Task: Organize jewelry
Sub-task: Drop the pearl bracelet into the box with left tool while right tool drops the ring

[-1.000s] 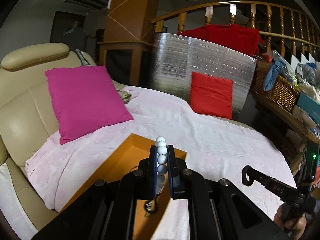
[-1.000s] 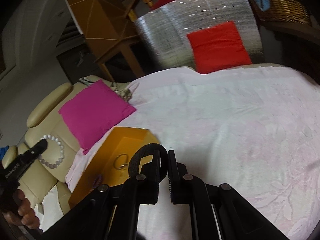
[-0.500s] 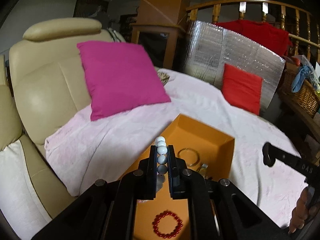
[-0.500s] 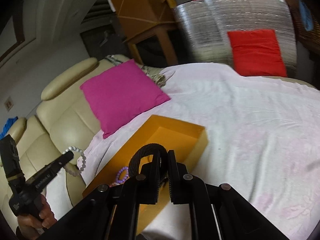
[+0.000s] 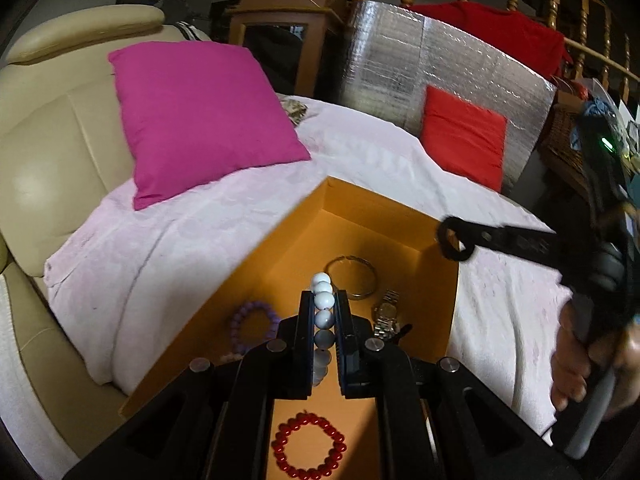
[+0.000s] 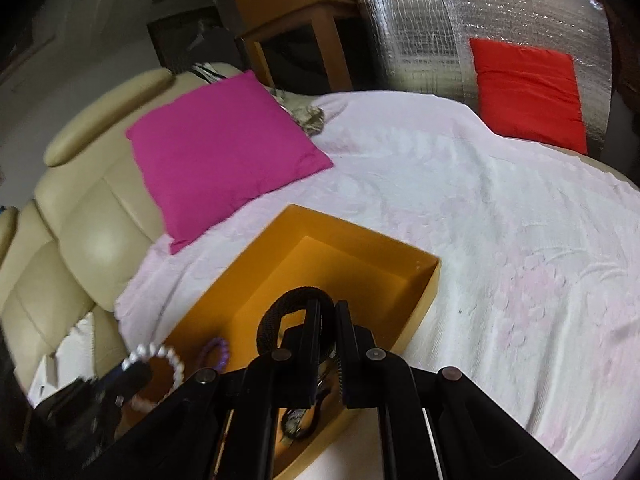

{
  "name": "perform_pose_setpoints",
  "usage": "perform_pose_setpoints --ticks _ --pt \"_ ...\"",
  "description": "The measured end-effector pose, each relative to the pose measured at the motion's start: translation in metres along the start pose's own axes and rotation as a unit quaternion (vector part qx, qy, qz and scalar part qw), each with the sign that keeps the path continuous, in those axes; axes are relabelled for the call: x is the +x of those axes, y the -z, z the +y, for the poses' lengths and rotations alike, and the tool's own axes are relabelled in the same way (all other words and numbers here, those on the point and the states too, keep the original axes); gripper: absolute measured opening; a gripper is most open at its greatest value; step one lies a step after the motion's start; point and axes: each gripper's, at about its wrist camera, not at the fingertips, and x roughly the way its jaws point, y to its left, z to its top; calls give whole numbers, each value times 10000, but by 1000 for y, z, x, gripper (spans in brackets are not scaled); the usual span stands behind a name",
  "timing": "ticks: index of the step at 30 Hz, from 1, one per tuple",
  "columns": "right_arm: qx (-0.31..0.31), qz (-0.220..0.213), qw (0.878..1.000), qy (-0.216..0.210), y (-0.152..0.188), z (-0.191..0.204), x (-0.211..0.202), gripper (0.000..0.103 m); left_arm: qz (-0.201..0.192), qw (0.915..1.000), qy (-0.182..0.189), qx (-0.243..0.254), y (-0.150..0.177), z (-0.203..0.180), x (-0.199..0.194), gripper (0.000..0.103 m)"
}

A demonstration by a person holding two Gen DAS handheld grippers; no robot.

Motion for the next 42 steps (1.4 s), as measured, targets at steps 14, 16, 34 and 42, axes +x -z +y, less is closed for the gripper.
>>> perform_pose_setpoints --ticks 14,16,34,42 --pt "100 881 9946 531 -24 3 78 8 573 9980 258 66 7 -2 45 9" --pt "130 988 9931 624 -24 3 85 8 639 9975 291 105 7 -3 49 9" --pt "414 1025 9926 497 -32 -8 77 16 694 9962 -516 139 4 -6 53 62" --pt "358 354 9984 269 -29 -23 1 23 369 9939 -1025 167 -8 -15 15 70"
